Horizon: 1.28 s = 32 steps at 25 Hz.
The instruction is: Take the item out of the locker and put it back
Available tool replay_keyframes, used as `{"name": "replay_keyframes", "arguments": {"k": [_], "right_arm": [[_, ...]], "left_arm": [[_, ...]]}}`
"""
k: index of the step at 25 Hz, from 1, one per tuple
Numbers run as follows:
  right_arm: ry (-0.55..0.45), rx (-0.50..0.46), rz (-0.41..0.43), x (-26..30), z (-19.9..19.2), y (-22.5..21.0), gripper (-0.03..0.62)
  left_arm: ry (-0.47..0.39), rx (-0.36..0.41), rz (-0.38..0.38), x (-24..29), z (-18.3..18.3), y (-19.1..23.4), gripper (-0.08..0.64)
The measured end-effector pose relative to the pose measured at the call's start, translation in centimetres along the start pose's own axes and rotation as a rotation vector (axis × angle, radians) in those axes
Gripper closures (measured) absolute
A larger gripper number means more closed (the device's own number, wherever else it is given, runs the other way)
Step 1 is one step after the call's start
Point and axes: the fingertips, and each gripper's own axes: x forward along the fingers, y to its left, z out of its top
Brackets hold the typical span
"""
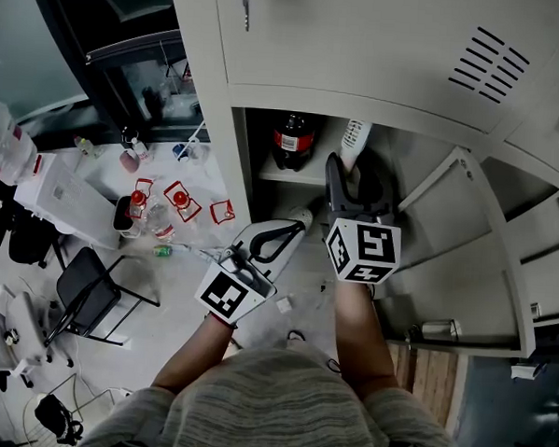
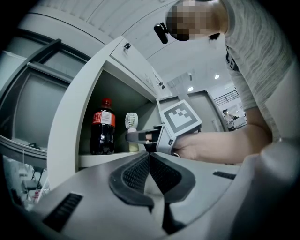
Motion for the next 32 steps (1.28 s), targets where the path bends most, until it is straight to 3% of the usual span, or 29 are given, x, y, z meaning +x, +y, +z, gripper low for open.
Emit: {"name": "replay_keyframes", "arguments": {"k": [12, 21, 32], "right_arm": [[-0.028, 0.0, 0.038, -2.7, 1.2, 1.0, 0.393], [-0.076, -0.078, 0.116, -6.3, 2.4, 3.8, 0.395], [-0.095, -0.133, 0.169, -10.2, 2.0, 5.9, 0.546]], "left_arm": [[-0.001, -0.007, 0.003, 0.1, 0.0, 0.1, 0.551], [-0.008, -0.008, -0.001, 0.2, 0.3, -0.5, 0.551], [-0.006, -0.002, 0.0, -0.3, 0.6, -1.2, 0.551]]}}
